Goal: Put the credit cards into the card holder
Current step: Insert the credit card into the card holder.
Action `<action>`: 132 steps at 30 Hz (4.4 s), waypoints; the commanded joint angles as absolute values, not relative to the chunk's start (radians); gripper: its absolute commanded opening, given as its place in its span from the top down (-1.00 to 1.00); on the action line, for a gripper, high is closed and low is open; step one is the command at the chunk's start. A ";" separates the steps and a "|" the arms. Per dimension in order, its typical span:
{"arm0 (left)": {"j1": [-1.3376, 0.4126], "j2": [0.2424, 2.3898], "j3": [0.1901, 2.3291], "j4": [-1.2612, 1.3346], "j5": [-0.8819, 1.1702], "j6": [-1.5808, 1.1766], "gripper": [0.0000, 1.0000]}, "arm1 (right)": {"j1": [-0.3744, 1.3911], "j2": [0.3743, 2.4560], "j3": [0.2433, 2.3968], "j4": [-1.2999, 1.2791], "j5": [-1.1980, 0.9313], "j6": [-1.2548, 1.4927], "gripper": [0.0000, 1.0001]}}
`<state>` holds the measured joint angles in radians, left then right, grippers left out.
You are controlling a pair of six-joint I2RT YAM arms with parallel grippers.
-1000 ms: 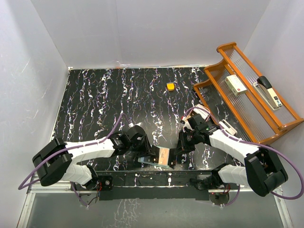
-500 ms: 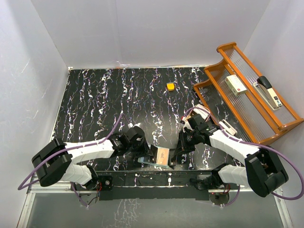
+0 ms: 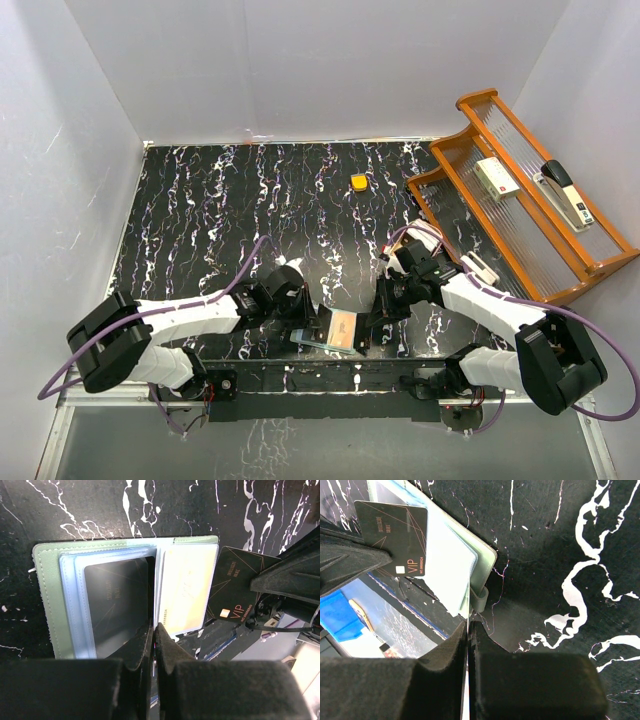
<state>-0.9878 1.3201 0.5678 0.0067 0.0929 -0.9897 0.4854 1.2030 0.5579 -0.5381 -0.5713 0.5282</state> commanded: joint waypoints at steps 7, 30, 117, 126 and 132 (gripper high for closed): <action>-0.990 1.224 0.486 0.106 0.171 -1.046 1.00 | 0.491 1.202 0.583 -0.523 -0.537 0.490 1.00; -0.875 1.205 0.456 0.164 0.268 -1.115 1.00 | 0.492 1.228 0.756 -0.608 -0.541 0.505 1.00; -0.826 1.440 0.396 0.340 0.308 -0.994 1.00 | 0.492 1.268 0.581 -0.507 -0.552 0.499 1.00; -0.829 1.444 0.352 0.421 0.291 -1.067 1.00 | 0.492 1.263 0.570 -0.499 -0.554 0.505 1.00; -0.833 1.466 0.350 0.441 0.283 -1.069 1.00 | 0.492 1.261 0.563 -0.497 -0.554 0.506 1.00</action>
<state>-0.8276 1.4364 0.3721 0.4656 0.3450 -1.0760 0.4900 1.2823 0.5774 -0.5163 -0.5945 0.5125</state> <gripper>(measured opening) 0.009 0.009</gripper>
